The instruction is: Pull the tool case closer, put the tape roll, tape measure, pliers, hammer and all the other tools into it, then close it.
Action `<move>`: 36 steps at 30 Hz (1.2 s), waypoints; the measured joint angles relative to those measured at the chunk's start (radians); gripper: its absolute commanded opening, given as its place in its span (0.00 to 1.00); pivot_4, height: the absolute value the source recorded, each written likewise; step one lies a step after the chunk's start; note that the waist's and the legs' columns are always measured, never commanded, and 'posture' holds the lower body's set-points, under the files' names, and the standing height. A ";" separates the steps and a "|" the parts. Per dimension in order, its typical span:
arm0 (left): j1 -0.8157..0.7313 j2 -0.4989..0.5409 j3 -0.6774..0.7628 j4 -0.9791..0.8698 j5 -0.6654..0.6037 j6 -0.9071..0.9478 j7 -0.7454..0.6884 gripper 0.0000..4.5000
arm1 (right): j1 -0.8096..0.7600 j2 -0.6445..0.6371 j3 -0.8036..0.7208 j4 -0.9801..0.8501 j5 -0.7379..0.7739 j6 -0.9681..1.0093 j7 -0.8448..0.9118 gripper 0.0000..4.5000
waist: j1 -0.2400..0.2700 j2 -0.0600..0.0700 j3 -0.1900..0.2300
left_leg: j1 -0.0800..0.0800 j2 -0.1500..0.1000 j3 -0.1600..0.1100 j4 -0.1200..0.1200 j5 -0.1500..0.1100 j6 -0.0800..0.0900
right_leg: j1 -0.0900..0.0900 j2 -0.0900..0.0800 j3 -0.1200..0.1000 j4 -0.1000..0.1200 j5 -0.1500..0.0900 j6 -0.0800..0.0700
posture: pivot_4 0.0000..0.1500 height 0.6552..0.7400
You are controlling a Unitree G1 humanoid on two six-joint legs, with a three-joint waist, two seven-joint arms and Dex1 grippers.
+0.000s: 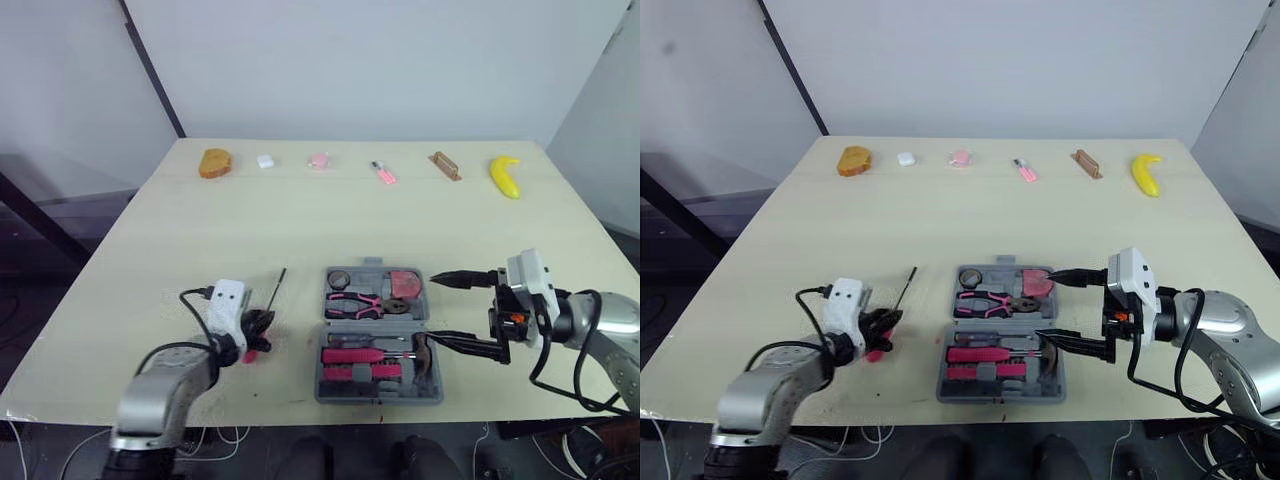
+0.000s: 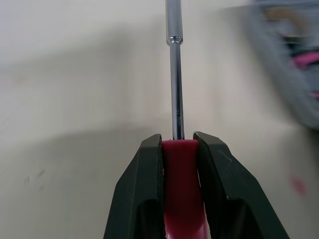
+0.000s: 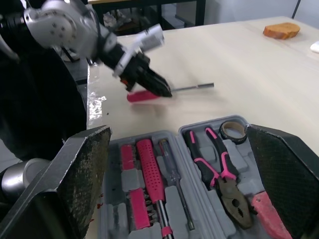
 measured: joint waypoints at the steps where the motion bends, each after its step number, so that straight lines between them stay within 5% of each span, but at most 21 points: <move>1: -0.001 0.071 -0.021 -0.016 -0.034 -0.016 -0.104 0.11 | 0.017 -0.004 -0.010 -0.001 0.001 -0.001 0.003 1.00 | 0.004 -0.001 0.001 | -0.001 0.000 -0.001 0.000 0.000 0.000 | 0.000 0.000 -0.001 -0.001 -0.001 -0.001 | 1.00 1.00; 13: -0.169 0.423 -0.317 -0.147 0.006 -0.141 -0.598 0.11 | 0.259 -0.144 -0.225 -0.007 0.002 -0.023 0.106 1.00 | 0.009 0.002 0.007 | -0.004 -0.001 -0.002 0.000 0.000 0.000 | -0.001 0.000 -0.001 -0.003 0.000 0.001 | 1.00 1.00; 26: -0.392 0.357 -0.555 -0.296 -0.027 0.135 -0.576 0.11 | 0.435 -0.161 -0.399 -0.101 0.050 0.025 0.116 1.00 | -0.002 0.002 0.009 | -0.003 -0.003 0.000 0.001 0.000 0.000 | -0.001 0.004 0.002 -0.001 -0.001 0.003 | 1.00 1.00; 36: -0.549 0.291 -0.784 -0.281 0.094 0.222 -0.529 0.11 | 0.470 -0.265 -0.412 -0.052 0.017 0.007 0.255 1.00 | 0.002 0.000 0.009 | -0.003 -0.004 -0.001 0.002 0.000 0.001 | -0.001 0.004 0.002 -0.001 -0.001 0.003 | 1.00 1.00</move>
